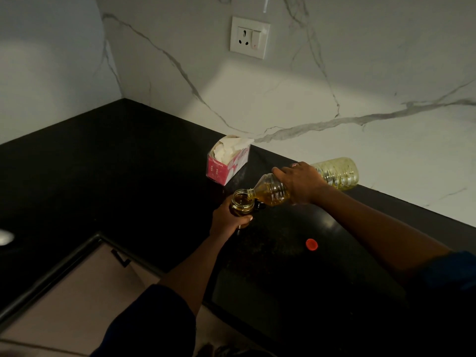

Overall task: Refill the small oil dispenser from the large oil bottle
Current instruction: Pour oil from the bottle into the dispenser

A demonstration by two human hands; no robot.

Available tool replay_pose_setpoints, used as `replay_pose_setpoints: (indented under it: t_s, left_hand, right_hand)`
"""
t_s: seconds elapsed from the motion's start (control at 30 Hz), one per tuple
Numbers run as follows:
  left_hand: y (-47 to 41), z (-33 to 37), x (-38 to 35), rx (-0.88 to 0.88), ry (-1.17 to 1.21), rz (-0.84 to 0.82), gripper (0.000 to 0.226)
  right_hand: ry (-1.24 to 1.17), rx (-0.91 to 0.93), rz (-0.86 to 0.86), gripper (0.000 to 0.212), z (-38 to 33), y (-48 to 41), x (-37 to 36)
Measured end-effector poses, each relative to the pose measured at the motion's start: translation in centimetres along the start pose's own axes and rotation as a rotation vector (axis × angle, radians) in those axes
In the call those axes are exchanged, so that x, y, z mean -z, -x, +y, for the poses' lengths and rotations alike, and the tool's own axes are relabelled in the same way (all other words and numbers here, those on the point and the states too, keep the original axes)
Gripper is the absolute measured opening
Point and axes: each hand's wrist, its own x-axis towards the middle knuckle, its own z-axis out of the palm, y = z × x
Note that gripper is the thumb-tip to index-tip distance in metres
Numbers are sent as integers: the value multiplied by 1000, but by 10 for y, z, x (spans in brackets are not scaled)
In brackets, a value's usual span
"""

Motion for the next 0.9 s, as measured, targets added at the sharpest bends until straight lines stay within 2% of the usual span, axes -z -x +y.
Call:
replay_pose_setpoints:
  t_s: [0.9]
  left_hand:
    - [-3,-2,-1,9,9,-3,73]
  right_hand:
    - [-56,-42,17,95,-4,9,0]
